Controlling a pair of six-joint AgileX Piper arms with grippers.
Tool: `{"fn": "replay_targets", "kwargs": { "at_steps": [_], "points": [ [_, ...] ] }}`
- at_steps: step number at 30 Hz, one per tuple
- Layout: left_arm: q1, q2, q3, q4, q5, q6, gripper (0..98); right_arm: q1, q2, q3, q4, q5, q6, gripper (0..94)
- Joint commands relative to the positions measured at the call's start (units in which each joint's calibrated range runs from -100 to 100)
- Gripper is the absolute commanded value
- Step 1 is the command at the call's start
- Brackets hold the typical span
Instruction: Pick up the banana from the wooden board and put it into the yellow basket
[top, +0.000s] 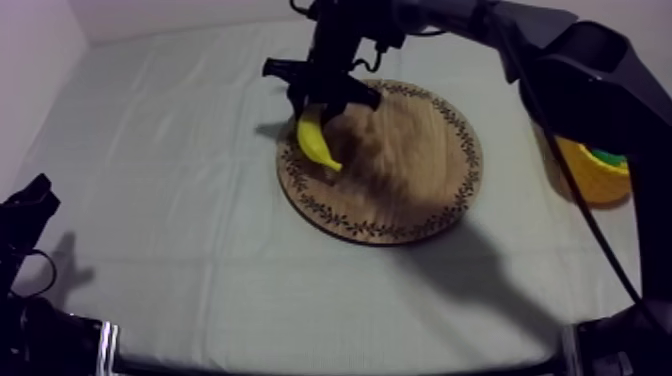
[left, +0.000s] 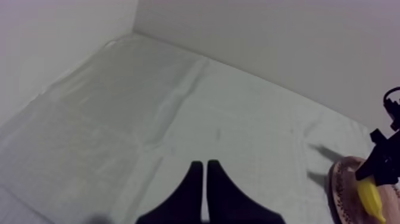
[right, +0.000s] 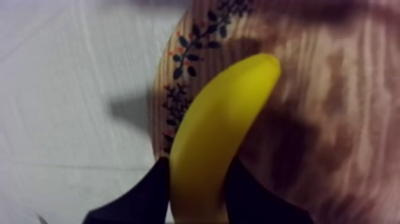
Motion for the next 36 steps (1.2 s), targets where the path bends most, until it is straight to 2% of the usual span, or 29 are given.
{"fn": "replay_targets", "kwargs": {
  "at_steps": [1,11,19,36],
  "points": [
    [-0.02,0.02,0.03,-0.01,-0.01,0.0,0.1,0.19,-2.45,1.62,-0.08,-0.06,0.07,23.0],
    [-0.02,0.02,0.03,-0.01,-0.01,0.0,0.1,0.6,-15.25,9.41,1.84,0.13,1.22,22.9],
    [-0.02,0.02,0.03,-0.01,-0.01,0.0,0.1,1.01,-23.83,12.45,2.4,2.85,2.64,22.1],
    [-0.02,0.02,0.03,-0.01,-0.01,0.0,0.1,1.31,-32.84,16.46,3.98,6.0,7.65,20.7]
  ]
}}
